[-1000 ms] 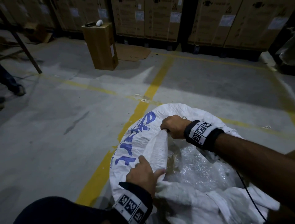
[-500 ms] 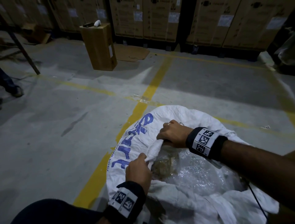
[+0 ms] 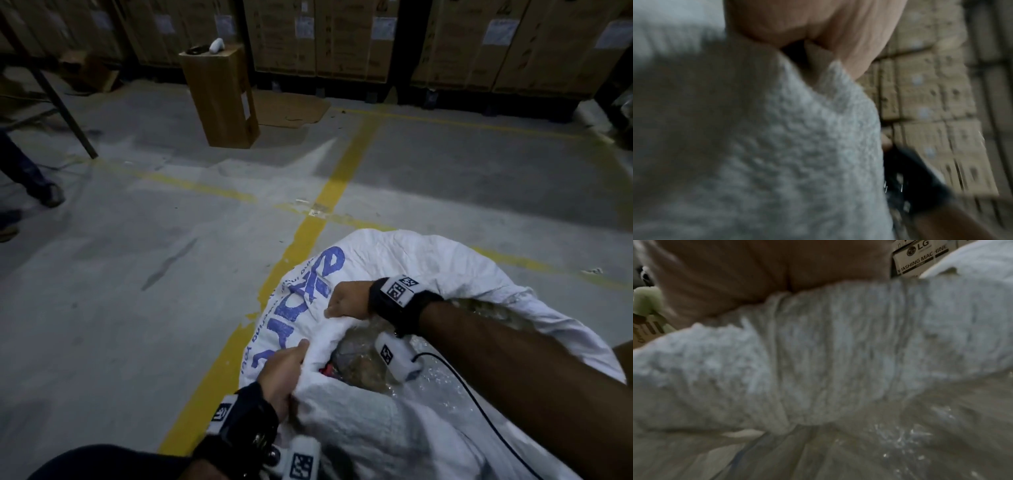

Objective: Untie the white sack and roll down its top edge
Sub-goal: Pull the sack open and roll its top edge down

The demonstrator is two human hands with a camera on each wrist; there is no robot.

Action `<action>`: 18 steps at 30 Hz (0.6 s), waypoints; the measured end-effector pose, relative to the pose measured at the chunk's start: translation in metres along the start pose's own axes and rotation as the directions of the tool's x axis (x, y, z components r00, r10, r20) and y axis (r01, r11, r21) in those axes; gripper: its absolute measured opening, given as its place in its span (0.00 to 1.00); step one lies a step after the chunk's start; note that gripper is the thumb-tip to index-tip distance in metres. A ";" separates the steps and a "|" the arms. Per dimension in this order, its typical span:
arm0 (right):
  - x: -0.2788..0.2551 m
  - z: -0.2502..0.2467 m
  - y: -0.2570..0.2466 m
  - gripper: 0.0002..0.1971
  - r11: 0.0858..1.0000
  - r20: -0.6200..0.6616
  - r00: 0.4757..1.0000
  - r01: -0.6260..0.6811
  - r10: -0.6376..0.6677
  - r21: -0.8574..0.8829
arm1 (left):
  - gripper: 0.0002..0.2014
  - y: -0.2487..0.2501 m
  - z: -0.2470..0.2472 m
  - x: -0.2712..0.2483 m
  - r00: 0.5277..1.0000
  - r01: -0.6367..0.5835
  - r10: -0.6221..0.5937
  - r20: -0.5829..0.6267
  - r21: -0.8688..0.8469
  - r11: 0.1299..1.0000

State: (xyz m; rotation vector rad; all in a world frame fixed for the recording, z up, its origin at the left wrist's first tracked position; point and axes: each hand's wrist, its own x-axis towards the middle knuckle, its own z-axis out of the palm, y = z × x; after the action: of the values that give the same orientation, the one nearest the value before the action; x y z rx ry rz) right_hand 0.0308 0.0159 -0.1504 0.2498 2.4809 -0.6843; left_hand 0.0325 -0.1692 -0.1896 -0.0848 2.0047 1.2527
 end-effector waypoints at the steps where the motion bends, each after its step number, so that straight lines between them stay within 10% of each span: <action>1: 0.005 -0.001 0.000 0.19 0.999 0.014 0.999 -0.033 0.033 -0.023 | 0.19 -0.001 -0.001 -0.003 0.998 -0.051 0.049 0.025 0.054 0.997; 3: 0.014 -0.002 0.002 0.19 0.995 0.034 0.997 -0.067 0.069 -0.072 | 0.13 0.001 -0.003 -0.015 0.962 -0.238 0.270 -0.043 0.353 0.905; 7: 0.027 -0.001 0.004 0.22 0.986 0.063 0.992 -0.097 0.107 -0.136 | 0.09 0.015 -0.007 -0.036 0.726 -0.408 0.684 -0.068 0.758 0.509; 12: 0.031 0.002 0.006 0.15 0.987 0.042 0.990 -0.131 0.135 -0.092 | 0.26 0.018 0.008 -0.033 0.907 -0.210 0.420 -0.004 0.862 0.460; 18: 0.015 0.001 -0.005 0.21 0.991 -0.064 0.991 -0.118 0.115 -0.057 | 0.13 0.009 0.018 -0.020 0.939 -0.164 0.343 0.032 0.917 0.365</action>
State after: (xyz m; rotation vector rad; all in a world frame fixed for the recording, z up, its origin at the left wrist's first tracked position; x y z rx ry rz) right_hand 0.0169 0.0121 -0.1572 0.3945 2.5172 -0.5597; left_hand 0.0530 -0.1565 -0.1750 0.7272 2.6626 0.0935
